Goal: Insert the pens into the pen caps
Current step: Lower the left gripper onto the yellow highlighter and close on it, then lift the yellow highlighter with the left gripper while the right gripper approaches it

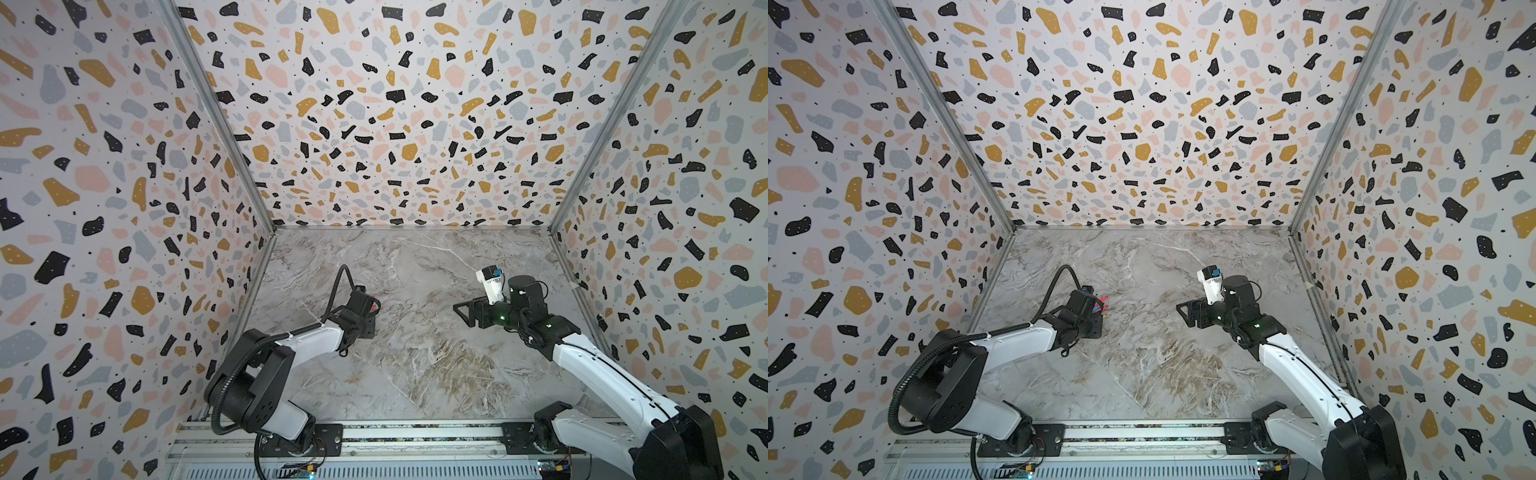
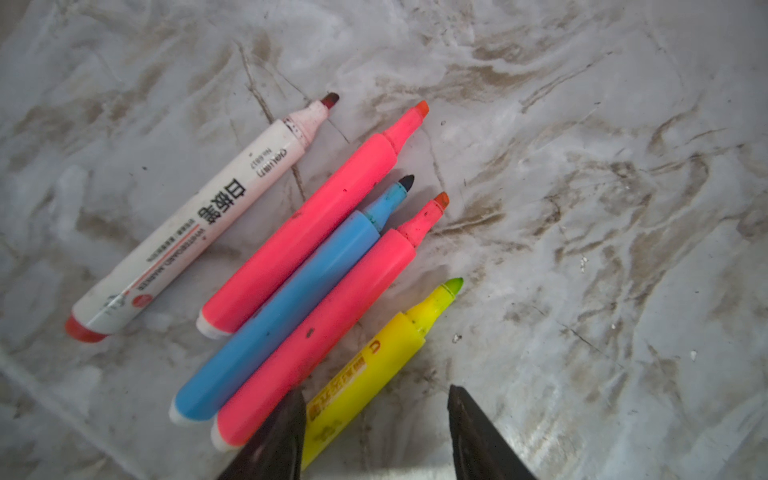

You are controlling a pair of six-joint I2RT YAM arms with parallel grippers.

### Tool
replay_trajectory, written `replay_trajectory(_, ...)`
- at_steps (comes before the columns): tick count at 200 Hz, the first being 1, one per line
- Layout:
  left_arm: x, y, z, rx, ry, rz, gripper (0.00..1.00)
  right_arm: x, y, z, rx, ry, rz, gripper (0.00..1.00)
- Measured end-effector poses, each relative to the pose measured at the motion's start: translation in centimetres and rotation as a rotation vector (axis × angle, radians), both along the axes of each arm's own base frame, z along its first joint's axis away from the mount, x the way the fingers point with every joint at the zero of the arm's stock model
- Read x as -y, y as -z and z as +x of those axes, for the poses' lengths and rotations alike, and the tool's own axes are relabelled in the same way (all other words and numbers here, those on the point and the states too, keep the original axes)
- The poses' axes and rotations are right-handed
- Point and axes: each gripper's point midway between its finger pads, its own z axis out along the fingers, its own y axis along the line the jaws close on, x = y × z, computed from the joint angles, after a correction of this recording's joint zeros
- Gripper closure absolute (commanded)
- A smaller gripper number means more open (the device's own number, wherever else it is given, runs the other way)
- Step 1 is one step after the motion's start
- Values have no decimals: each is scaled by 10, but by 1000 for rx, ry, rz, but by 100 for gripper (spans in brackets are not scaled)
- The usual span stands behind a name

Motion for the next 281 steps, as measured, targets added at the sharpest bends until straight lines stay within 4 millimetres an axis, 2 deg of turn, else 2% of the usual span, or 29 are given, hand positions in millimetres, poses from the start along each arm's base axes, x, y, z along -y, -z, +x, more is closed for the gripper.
replay_trajectory(63,1,3,2,-3,3,8,52,2,1,1,0,13,-6,18)
replay_trajectory(100,24,3,-9,-4,68,3,53,4,1,3,-1,29,-8,19)
replay_trajectory(119,32,3,-14,-7,88,0,58,5,2,4,-3,39,-9,19)
replay_trajectory(138,32,4,-15,-11,85,-2,61,6,1,5,-3,50,-8,19)
replay_trajectory(172,31,5,-21,-18,87,-5,62,11,-3,8,5,75,-1,20)
replay_trajectory(214,31,6,-29,-32,75,-36,66,24,-10,11,30,121,21,20)
replay_trajectory(248,36,9,-38,-53,71,-70,72,31,-7,10,25,145,27,20)
replay_trajectory(281,37,11,-43,-75,68,-77,71,33,-1,9,8,154,28,20)
